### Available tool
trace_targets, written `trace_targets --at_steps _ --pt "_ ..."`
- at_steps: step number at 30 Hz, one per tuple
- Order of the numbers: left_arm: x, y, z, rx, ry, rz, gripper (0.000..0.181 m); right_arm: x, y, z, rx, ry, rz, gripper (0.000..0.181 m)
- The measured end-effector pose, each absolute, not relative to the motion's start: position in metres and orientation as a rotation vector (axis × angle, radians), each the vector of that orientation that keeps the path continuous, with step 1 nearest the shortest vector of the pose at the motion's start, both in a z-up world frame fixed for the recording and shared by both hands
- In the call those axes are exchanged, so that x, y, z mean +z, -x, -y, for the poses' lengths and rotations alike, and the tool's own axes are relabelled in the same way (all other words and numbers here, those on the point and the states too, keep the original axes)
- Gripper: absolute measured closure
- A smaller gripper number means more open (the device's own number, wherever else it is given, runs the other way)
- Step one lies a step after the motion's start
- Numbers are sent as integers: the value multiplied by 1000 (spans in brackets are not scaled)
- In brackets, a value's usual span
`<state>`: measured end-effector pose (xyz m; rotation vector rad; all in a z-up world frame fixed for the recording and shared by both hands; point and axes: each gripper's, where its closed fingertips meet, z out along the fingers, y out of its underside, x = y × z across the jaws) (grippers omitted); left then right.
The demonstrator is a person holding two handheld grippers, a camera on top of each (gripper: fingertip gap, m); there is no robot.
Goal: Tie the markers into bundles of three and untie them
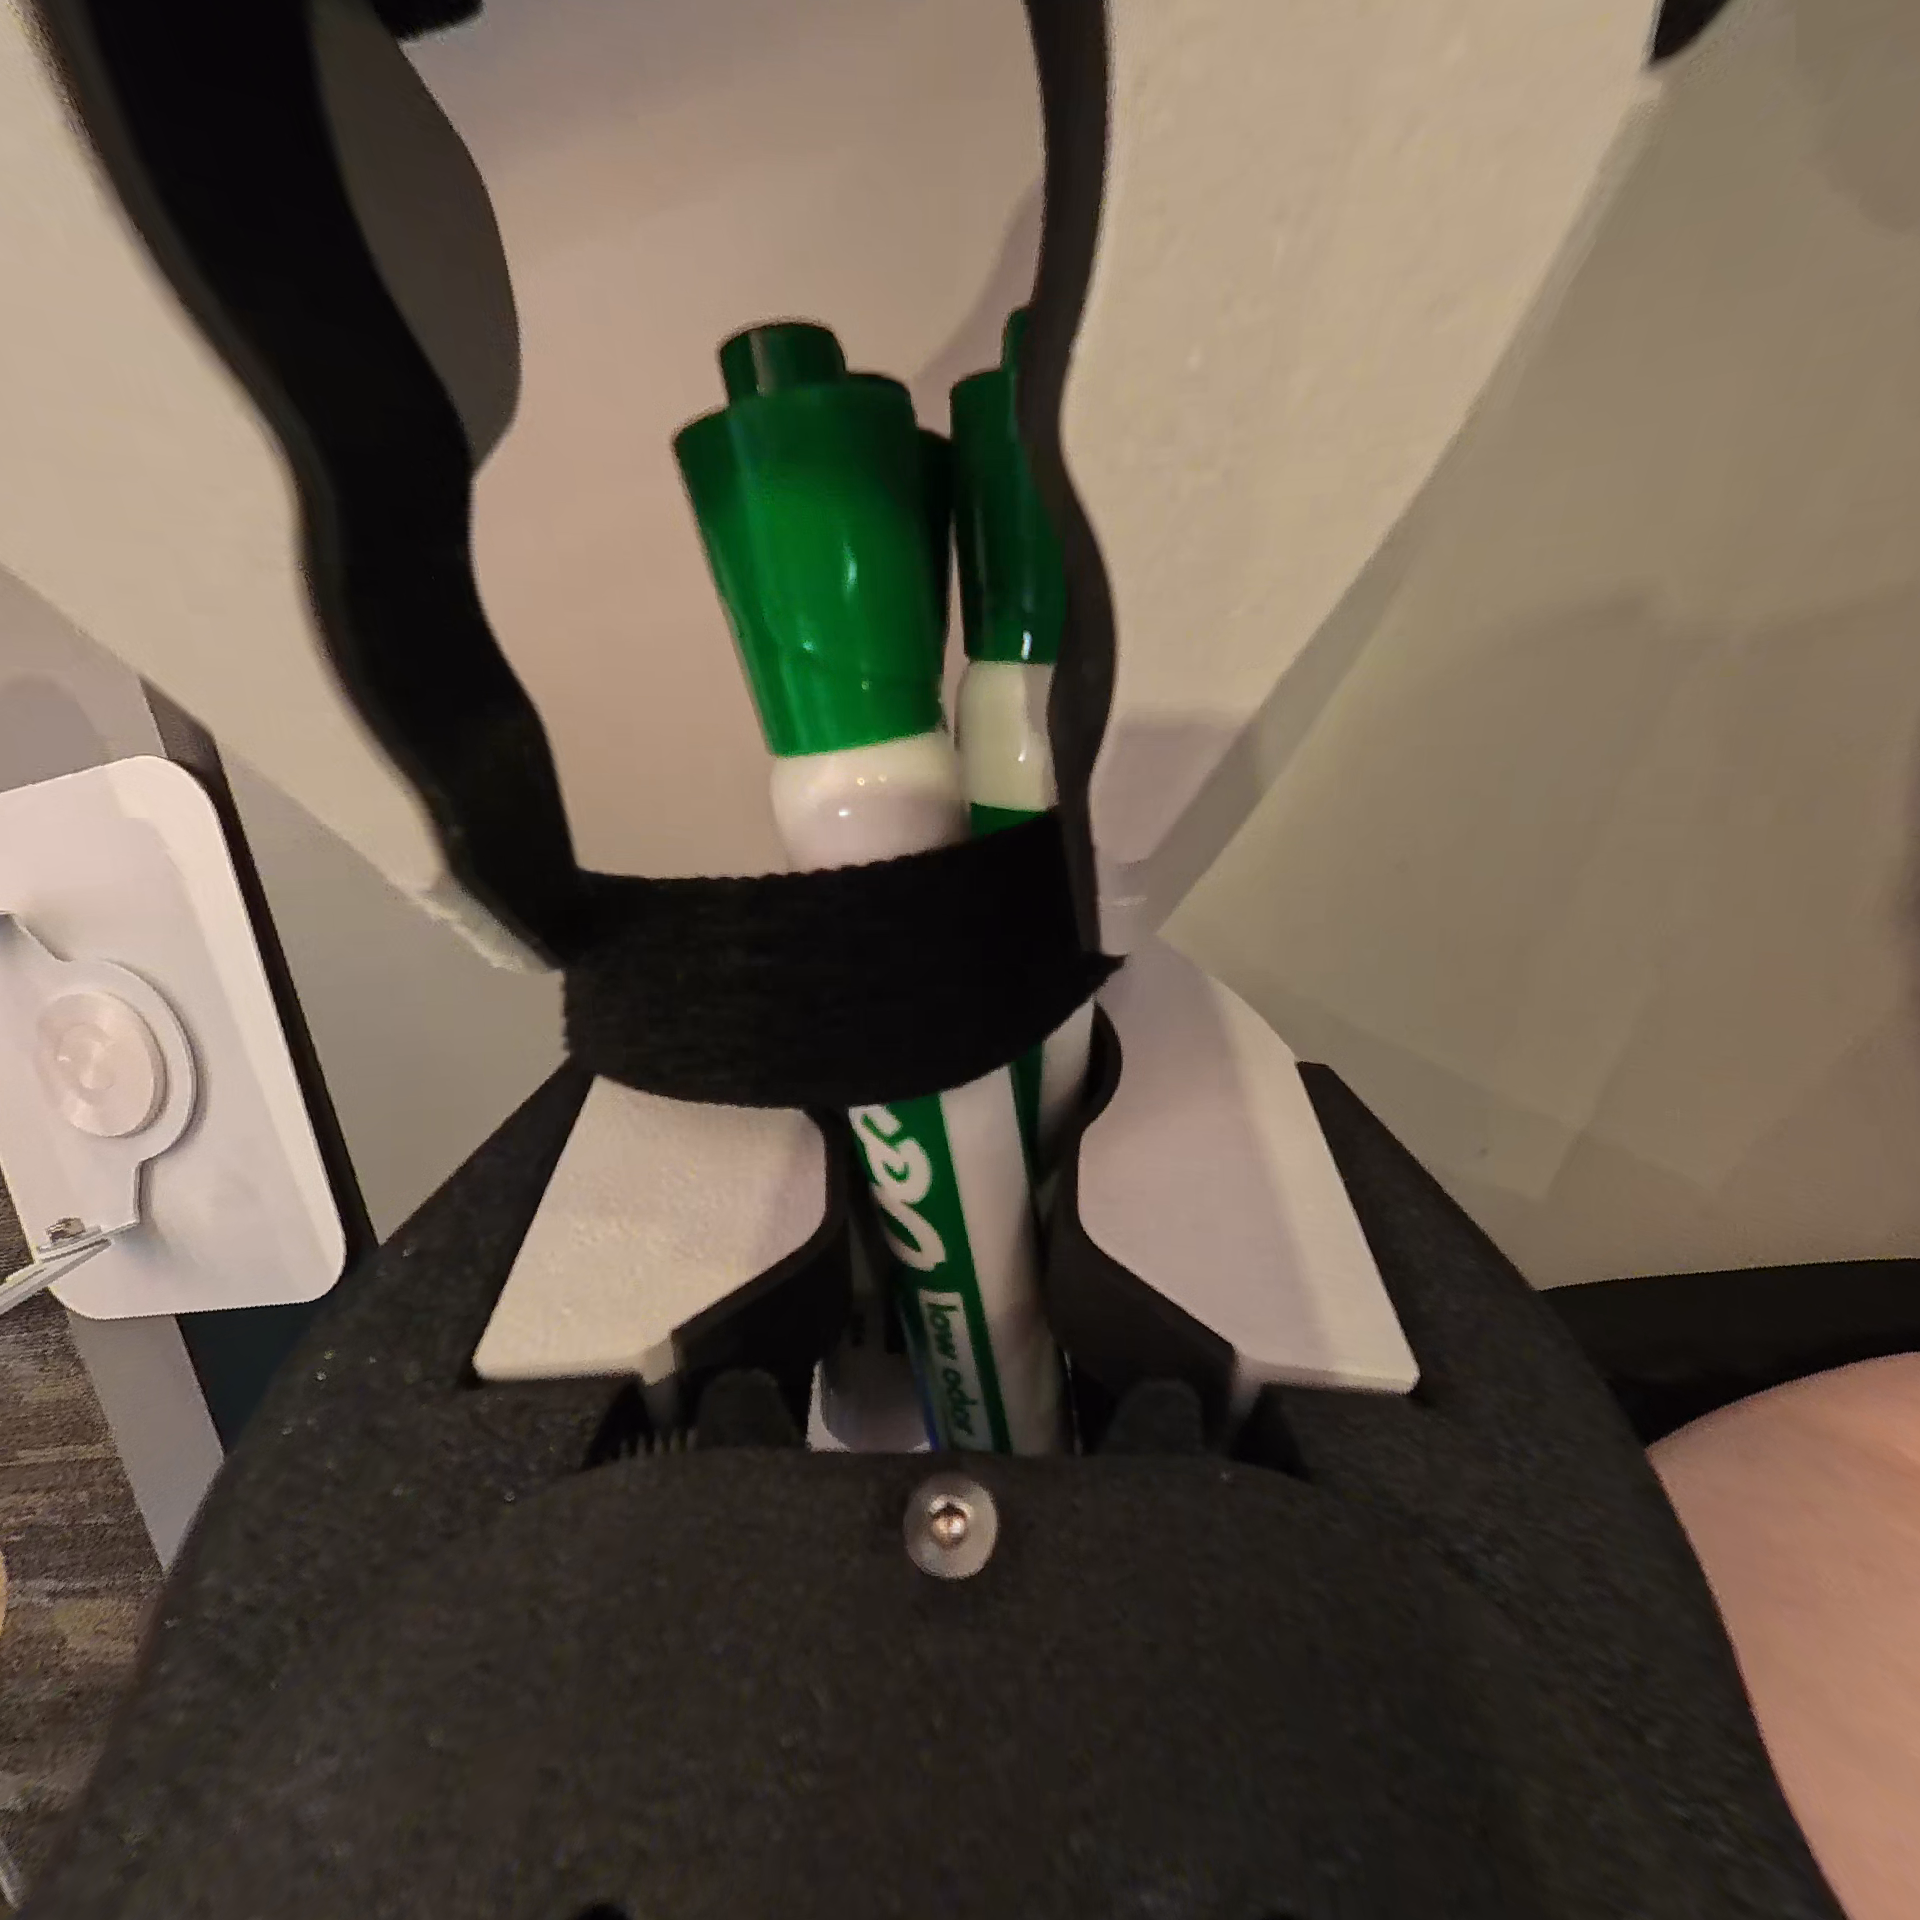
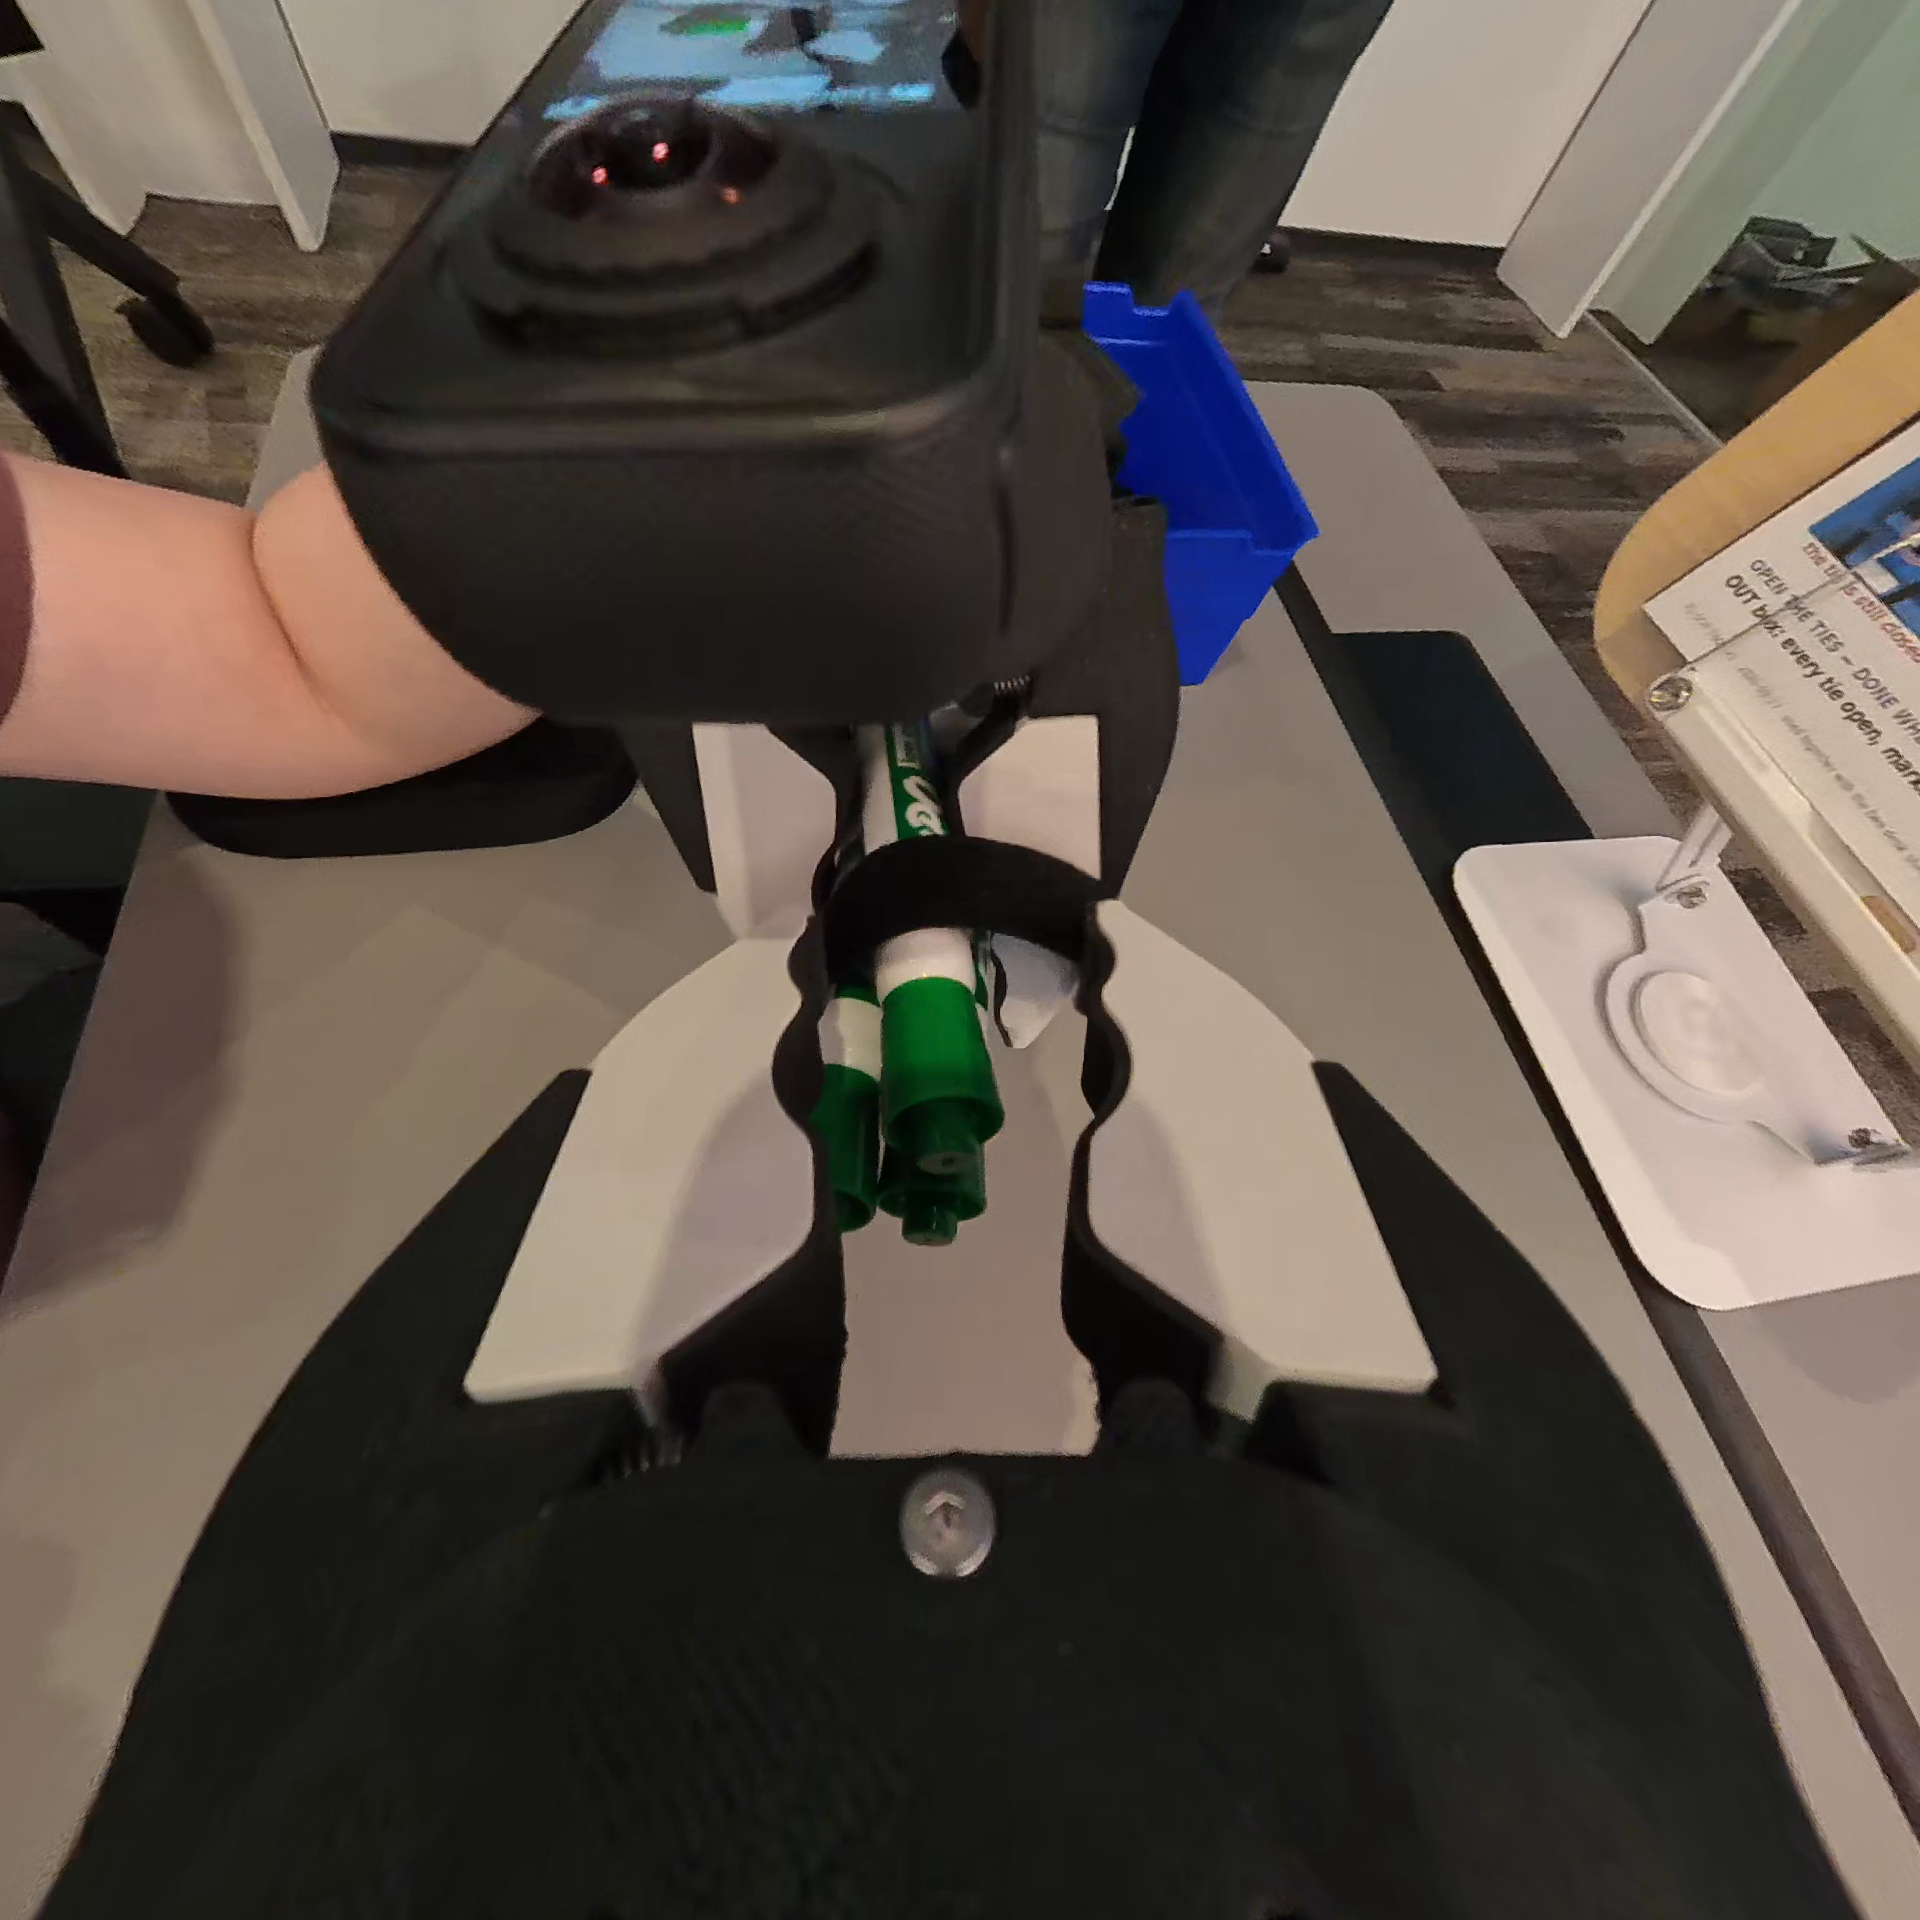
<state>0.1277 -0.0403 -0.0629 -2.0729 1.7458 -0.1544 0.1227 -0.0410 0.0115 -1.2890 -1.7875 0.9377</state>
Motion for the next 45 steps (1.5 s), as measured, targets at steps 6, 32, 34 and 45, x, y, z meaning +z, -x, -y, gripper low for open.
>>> trace_targets --at_steps 6,32,34,45 --pt "-63 -131 43 -156 2059 -1767 139 7 -127 49 917 1194 1874 133" --pt "-66 -127 38 -52 2078 -1766 139 -14 -128 47 874 1253 1938 126" --pt "-64 -128 37 -44 2073 -1757 139 -10 -127 47 915 1276 1910 125" --pt "-53 -131 36 -78 2026 -1718 140 6 -122 43 850 1208 1822 123"
